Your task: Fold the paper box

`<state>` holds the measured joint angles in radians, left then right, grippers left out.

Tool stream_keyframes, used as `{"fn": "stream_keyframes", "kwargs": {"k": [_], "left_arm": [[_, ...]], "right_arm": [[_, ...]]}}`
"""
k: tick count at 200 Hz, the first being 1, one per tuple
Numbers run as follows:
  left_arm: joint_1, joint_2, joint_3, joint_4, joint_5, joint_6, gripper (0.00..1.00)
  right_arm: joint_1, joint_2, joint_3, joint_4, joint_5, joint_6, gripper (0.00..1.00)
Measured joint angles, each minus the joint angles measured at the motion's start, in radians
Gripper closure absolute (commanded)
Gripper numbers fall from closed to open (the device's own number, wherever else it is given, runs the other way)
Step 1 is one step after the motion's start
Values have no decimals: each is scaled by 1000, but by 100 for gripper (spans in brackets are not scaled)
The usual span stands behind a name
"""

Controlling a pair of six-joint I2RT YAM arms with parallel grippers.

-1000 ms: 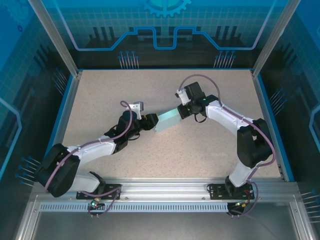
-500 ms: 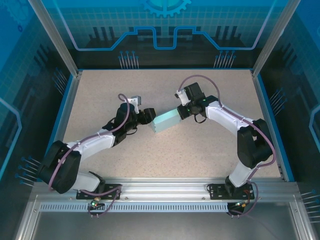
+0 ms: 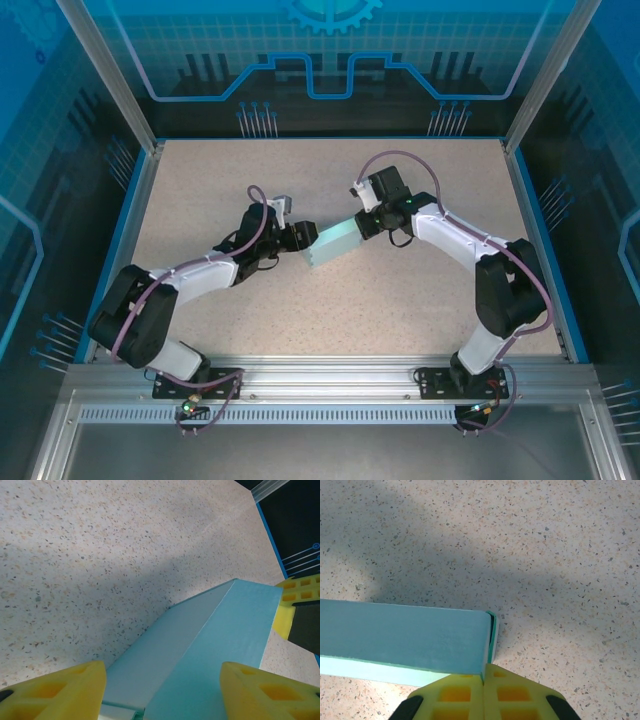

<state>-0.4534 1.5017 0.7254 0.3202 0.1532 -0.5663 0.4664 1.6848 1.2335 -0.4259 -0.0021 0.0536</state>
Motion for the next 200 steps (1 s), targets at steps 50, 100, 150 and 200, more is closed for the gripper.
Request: {"fn": "stream_keyframes", "kwargs": {"k": [50,100,150,200], "left_arm": [[-1,13,0,9,14,-3,37],[-14,29,0,30,12,-1,37],[-21,31,0,37,8,1,37],[-23,31,0,37,1,20,38]], "right_arm": [[0,0,-2,1,3,2,89],[0,-6,-5,-5,14,10,81],[0,-26,-5,-18,21,8,70],[0,-70,-3,-47,28,-6,59]]}}
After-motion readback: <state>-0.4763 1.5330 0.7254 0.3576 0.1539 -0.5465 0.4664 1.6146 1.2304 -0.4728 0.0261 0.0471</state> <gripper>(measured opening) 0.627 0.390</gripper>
